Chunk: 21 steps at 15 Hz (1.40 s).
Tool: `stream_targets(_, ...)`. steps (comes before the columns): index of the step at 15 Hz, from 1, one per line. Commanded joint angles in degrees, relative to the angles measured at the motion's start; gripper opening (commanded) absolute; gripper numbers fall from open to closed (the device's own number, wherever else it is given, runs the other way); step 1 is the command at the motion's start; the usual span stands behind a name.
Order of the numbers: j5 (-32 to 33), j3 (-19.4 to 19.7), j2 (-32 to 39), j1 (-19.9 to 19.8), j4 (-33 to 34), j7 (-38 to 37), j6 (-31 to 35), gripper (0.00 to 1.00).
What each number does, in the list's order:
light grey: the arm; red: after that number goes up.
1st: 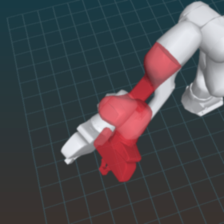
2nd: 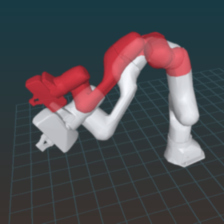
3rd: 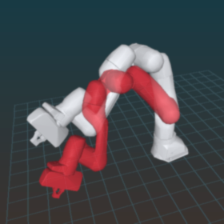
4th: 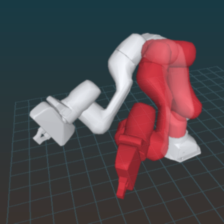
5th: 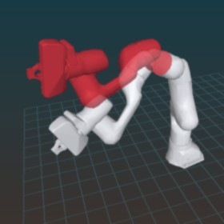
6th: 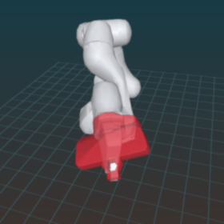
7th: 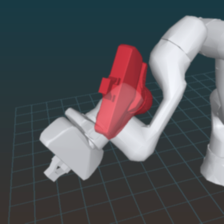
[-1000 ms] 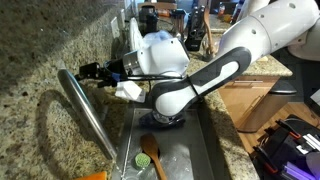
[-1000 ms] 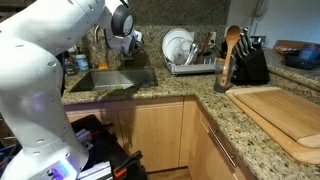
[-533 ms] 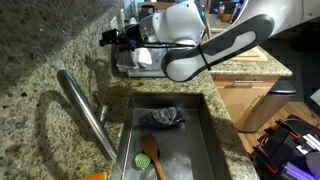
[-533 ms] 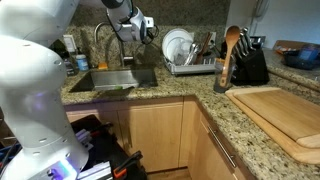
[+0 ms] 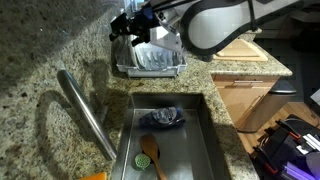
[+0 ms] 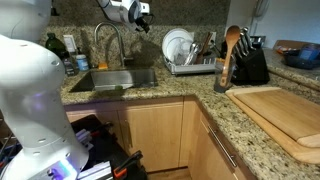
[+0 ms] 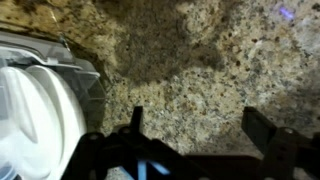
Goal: Turn off the faucet of the sink. Pick up the wooden spoon from the cup and put it on the wooden board.
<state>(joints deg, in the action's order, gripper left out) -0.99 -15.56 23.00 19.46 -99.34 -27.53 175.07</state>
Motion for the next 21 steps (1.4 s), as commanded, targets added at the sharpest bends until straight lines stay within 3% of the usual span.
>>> stream_targets(1, 0.57, 3.67, -13.97, -0.70, -12.68, -1.10, -10.66, 1.00)
stream_targets(5, 6.37, 6.57, -26.71, 0.09, -19.53, -5.05, -27.32, 1.00)
stream_targets(7, 9.96, 6.14, -32.58, -0.09, -21.19, -8.15, -37.61, 1.00)
stream_targets(8, 11.93, 3.34, -34.94, -2.57, -21.01, -9.56, -43.03, 1.00)
stream_targets(9, 15.73, 4.59, -35.94, -0.73, -19.72, -11.56, -47.56, 1.00)
stream_targets(10, 11.36, 2.58, -31.94, -3.24, -17.76, -8.50, -42.16, 1.00)
stream_targets(14, 13.39, 0.93, -33.13, -4.56, -18.59, -9.64, -45.87, 1.00)
stream_targets(15, 19.83, 0.52, -33.89, -6.55, -20.64, -11.23, -46.80, 1.00)
stream_targets(19, 30.93, 2.58, -39.24, -11.25, -27.91, -9.54, -48.94, 1.00)
stream_targets(21, 38.73, 3.69, -41.50, -14.62, -31.80, -9.54, -46.58, 1.00)
